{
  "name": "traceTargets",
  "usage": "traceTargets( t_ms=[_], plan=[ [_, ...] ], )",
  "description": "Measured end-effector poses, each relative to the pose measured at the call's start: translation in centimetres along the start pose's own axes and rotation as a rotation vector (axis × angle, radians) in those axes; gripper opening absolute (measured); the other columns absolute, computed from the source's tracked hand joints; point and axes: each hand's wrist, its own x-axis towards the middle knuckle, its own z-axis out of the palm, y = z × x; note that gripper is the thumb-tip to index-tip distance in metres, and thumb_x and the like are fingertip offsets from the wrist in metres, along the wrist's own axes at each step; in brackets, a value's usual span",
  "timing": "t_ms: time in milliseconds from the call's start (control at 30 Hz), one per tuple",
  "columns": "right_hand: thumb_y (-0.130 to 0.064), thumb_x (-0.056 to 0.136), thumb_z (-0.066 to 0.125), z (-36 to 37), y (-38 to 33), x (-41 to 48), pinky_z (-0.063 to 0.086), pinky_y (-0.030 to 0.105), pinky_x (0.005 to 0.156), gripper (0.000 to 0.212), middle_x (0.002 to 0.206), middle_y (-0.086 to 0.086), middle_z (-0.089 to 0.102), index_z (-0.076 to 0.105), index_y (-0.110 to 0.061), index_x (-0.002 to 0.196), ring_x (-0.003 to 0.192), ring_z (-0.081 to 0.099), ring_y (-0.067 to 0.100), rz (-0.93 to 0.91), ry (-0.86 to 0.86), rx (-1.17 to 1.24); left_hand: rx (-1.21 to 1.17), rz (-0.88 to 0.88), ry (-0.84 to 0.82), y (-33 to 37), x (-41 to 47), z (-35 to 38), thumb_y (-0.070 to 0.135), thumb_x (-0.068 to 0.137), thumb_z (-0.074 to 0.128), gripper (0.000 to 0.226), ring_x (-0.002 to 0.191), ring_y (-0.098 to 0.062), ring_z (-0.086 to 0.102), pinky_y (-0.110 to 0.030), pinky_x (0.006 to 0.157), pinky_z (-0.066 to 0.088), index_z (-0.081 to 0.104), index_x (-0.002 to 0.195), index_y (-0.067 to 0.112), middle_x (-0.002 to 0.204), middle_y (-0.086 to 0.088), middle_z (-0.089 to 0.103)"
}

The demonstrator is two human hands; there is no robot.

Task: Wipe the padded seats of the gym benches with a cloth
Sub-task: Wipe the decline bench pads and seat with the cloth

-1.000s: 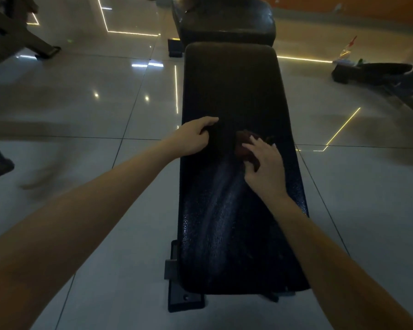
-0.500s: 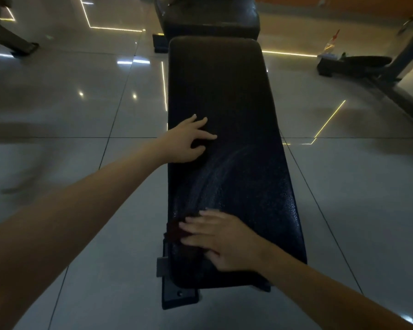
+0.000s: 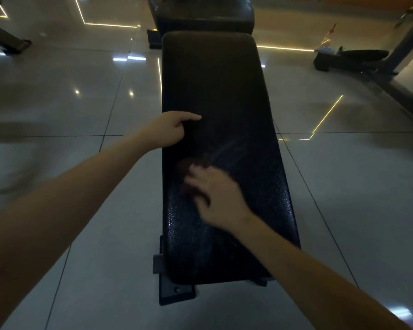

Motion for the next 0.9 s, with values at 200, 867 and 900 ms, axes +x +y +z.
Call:
traceTargets(
  t_ms=[200, 867, 900],
  plan=[
    [-0.009, 0.067, 0.072, 0.2, 0.0, -4.9, 0.028, 0.037, 0.118, 0.063, 0.143, 0.009, 0.054, 0.064, -0.014, 0.129, 0.132, 0.052, 0.024, -0.39, -0.33, 0.058, -0.058, -0.028, 0.007, 0.3, 0.2, 0.0, -0.006, 0.091, 0.033, 0.059, 0.108, -0.012, 0.057, -0.004, 0.082, 0.039, 0.054, 0.138, 0.023, 0.139, -0.001, 0.052],
    [-0.015, 0.07, 0.07, 2.4, -2.4, -8.9, 0.032, 0.033, 0.117, 0.051, 0.142, 0.001, 0.057, 0.072, -0.017, 0.121, 0.135, 0.048, 0.011, -0.381, -0.29, 0.294, -0.101, 0.01, 0.017, -0.9, -0.5, 1.1, 0.001, 0.094, 0.041, 0.065, 0.134, -0.028, 0.045, -0.034, 0.108, 0.037, 0.032, 0.151, 0.03, 0.152, 0.002, 0.042],
    [-0.013, 0.073, 0.069, 2.7, -2.2, -9.3, 0.033, 0.035, 0.117, 0.049, 0.143, 0.0, 0.055, 0.071, -0.017, 0.122, 0.137, 0.046, 0.011, -0.429, -0.305, 0.311, -0.061, 0.031, -0.001, -0.9, -0.5, 1.3, 0.005, 0.096, 0.043, 0.061, 0.141, -0.023, 0.037, -0.035, 0.116, 0.03, 0.034, 0.151, 0.03, 0.155, 0.001, 0.037]
  ],
)
